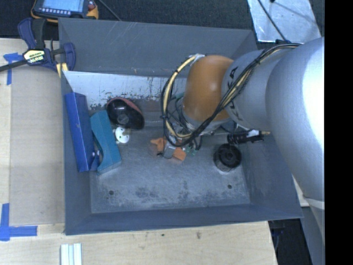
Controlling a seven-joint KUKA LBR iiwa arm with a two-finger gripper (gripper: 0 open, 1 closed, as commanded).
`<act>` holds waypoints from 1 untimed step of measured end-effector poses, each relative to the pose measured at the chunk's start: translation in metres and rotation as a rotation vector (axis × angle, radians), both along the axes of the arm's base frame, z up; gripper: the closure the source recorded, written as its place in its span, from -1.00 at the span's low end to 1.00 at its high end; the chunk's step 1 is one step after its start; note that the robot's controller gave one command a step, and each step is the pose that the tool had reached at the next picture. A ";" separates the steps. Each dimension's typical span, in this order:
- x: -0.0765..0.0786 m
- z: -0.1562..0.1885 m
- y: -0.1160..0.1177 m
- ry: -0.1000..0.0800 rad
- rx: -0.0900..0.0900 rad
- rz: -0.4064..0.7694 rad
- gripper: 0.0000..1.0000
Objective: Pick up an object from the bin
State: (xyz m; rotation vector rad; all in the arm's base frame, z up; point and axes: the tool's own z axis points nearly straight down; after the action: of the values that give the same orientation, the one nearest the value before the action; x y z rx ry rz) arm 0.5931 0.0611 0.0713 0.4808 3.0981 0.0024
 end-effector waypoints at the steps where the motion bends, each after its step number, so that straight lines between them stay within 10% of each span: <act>1: 0.000 0.000 0.000 0.000 0.000 0.000 1.00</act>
Offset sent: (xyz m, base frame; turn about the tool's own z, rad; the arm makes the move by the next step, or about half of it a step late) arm -0.0143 -0.0019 -0.0013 -0.0027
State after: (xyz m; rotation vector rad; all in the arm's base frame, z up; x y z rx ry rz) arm 0.5931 0.0610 0.0713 0.4810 3.0980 0.0024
